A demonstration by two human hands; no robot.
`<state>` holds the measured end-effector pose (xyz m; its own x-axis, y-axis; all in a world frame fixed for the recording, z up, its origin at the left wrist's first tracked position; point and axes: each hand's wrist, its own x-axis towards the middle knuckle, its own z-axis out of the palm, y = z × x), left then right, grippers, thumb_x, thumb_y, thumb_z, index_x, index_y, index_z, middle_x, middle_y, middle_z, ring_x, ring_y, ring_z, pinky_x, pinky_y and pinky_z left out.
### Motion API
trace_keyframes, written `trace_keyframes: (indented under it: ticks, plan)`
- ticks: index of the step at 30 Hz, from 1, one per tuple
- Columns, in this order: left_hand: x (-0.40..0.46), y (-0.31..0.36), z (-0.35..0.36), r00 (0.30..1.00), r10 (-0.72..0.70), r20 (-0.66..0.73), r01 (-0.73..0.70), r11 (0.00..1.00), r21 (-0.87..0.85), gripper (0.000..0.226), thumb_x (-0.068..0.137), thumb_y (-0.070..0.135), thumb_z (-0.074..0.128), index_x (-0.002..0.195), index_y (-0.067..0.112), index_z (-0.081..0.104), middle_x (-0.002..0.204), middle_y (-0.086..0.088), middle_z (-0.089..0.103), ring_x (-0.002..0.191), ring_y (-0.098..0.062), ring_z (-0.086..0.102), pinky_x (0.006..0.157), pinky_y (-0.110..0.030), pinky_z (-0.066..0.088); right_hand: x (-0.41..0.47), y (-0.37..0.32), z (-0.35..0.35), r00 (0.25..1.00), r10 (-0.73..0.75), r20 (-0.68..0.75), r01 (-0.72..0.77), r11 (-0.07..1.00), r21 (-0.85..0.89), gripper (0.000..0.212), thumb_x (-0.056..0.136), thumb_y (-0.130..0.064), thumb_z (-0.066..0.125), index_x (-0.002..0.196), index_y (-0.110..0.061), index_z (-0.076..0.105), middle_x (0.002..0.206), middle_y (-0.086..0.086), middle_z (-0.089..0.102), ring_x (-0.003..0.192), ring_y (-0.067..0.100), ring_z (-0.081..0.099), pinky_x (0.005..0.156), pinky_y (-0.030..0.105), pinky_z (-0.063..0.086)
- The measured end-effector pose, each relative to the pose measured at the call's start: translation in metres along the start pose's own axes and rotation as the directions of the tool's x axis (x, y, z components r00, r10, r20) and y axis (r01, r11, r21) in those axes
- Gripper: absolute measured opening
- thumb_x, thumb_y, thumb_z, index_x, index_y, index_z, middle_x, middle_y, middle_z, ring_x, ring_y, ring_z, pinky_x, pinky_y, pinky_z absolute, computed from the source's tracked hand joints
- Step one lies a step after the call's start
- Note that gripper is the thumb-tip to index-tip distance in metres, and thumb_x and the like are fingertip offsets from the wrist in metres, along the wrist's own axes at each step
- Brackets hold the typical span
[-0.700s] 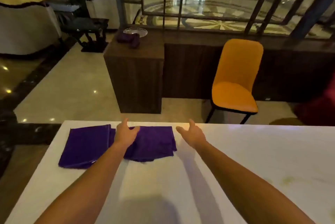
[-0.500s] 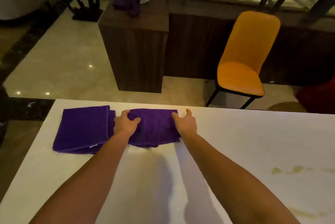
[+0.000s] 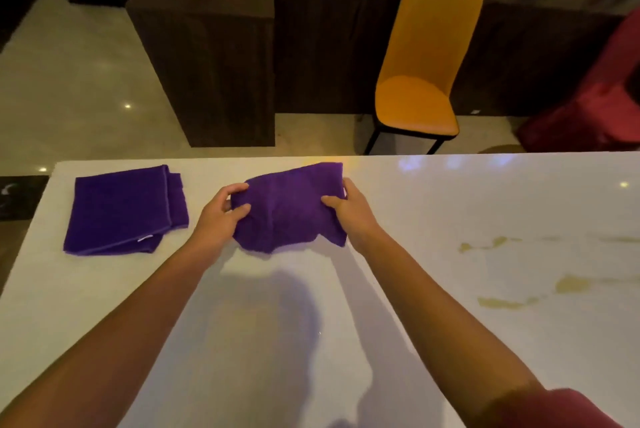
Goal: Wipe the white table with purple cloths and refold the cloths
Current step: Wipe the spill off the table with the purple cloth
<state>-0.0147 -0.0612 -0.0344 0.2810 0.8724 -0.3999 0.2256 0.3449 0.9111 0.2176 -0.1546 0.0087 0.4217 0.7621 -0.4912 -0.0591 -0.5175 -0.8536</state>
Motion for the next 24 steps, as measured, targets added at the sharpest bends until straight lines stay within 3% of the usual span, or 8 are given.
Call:
trace_keyframes:
  ticks: [2,5,7,11,13,17,20,24]
  plan:
    - [-0.022,-0.009,0.024,0.996,0.035,0.078,-0.039,0.998,0.042,0.041,0.1,0.004,0.064,0.112,0.042,0.072,0.134,0.0,0.059,0.12,-0.022,0.058,0.097,-0.046,0.058,-0.022,0.021,-0.039,0.999,-0.031,-0.01,0.031,0.998,-0.05,0.047,0.105,-0.011,0.061,0.149,-0.027,0.051,0.135,0.0,0.065,0.115,0.023,0.068,0.086,0.036,0.065]
    - [-0.044,-0.036,0.062,0.984,0.057,0.167,-0.102,0.954,0.281,0.035,0.095,-0.009,0.062,0.115,0.019,0.07,0.116,-0.008,0.064,0.099,-0.029,0.063,0.088,-0.041,0.057,-0.041,0.064,-0.073,0.985,-0.084,-0.149,0.031,0.946,-0.324,0.051,0.101,-0.003,0.059,0.15,-0.017,0.055,0.138,0.011,0.067,0.123,0.035,0.066,0.103,0.046,0.057]
    - [-0.056,-0.056,0.078,0.993,0.048,0.11,-0.1,0.838,0.537,0.036,0.092,-0.007,0.061,0.122,0.01,0.07,0.122,-0.015,0.063,0.099,-0.034,0.065,0.091,-0.04,0.053,-0.049,0.089,-0.078,0.969,-0.083,-0.232,-0.04,0.877,-0.479,0.058,0.098,-0.007,0.06,0.154,-0.015,0.049,0.142,0.014,0.065,0.13,0.037,0.061,0.109,0.045,0.05]
    - [-0.068,-0.085,0.079,0.925,0.377,-0.048,-0.201,0.594,0.779,0.039,0.087,0.006,0.073,0.125,0.004,0.069,0.135,-0.021,0.062,0.123,-0.042,0.06,0.104,-0.05,0.048,-0.055,0.114,-0.069,0.888,-0.308,-0.342,-0.021,0.716,-0.698,0.067,0.09,-0.021,0.065,0.154,-0.012,0.048,0.159,0.017,0.047,0.146,0.039,0.044,0.122,0.055,0.037]
    - [-0.073,-0.1,0.081,0.908,0.417,-0.045,-0.191,0.505,0.842,0.048,0.091,0.014,0.071,0.136,0.003,0.063,0.148,-0.022,0.055,0.14,-0.045,0.049,0.114,-0.056,0.04,-0.054,0.119,-0.05,0.888,-0.343,-0.305,0.007,0.674,-0.738,0.062,0.094,-0.027,0.063,0.153,-0.015,0.049,0.166,0.016,0.039,0.154,0.039,0.033,0.127,0.059,0.027]
    - [-0.081,-0.133,0.093,0.932,0.362,0.018,-0.15,0.341,0.928,0.059,0.103,0.034,0.045,0.153,0.002,0.045,0.165,-0.021,0.035,0.155,-0.044,0.027,0.126,-0.058,0.019,-0.034,0.136,-0.005,0.952,-0.221,-0.212,-0.03,0.623,-0.782,0.066,0.103,-0.048,0.049,0.164,-0.027,0.034,0.178,0.01,0.014,0.165,0.036,0.004,0.131,0.061,0.005]
    - [-0.075,-0.142,0.094,0.916,0.401,0.0,-0.129,0.296,0.946,0.062,0.104,0.039,0.036,0.154,0.003,0.042,0.165,-0.02,0.034,0.156,-0.042,0.026,0.127,-0.057,0.019,-0.016,0.154,0.01,0.947,-0.267,-0.176,-0.01,0.525,-0.851,0.07,0.104,-0.06,0.039,0.166,-0.029,0.031,0.178,0.011,0.016,0.165,0.037,0.004,0.13,0.065,0.002]
    - [-0.075,-0.149,0.096,0.877,0.479,-0.032,-0.143,0.324,0.935,0.061,0.107,0.039,0.035,0.153,0.001,0.044,0.164,-0.022,0.037,0.154,-0.042,0.029,0.127,-0.057,0.02,0.019,0.153,0.005,0.912,-0.41,0.01,0.186,0.39,-0.902,0.071,0.102,-0.065,0.034,0.162,-0.028,0.04,0.174,0.012,0.027,0.163,0.038,0.014,0.129,0.066,0.008]
